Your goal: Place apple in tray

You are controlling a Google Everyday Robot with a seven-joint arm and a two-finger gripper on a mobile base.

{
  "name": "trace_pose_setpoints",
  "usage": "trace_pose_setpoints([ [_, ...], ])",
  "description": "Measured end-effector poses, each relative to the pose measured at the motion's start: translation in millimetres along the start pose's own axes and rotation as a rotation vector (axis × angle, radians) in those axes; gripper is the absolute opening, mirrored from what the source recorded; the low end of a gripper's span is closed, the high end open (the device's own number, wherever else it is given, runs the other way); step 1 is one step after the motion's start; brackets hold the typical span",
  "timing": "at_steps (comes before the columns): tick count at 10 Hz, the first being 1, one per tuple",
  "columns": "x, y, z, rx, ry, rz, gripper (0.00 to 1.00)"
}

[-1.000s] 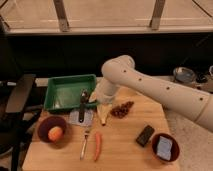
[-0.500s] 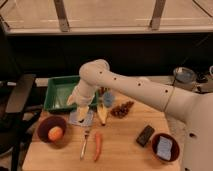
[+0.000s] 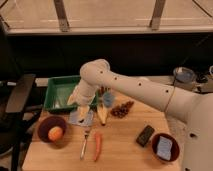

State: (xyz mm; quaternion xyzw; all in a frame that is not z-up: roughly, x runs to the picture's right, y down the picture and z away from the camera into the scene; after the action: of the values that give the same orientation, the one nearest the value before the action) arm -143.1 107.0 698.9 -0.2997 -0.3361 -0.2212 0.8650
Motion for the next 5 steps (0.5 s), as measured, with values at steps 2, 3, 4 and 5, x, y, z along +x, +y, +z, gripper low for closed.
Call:
trace_pose_setpoints([
  [2, -8.2, -8.3, 10.4, -0.012, -0.003, -0.028, 0.65],
  [3, -16.6, -17.1, 20.5, -0.021, -0.011, -0.045, 0.65],
  [4, -25.5, -26.2, 32.1, -0.032, -0.022, -0.061, 0.65],
  [5, -32.8, -33.2, 44.5, -0.045, -0.038, -0.074, 0.65],
])
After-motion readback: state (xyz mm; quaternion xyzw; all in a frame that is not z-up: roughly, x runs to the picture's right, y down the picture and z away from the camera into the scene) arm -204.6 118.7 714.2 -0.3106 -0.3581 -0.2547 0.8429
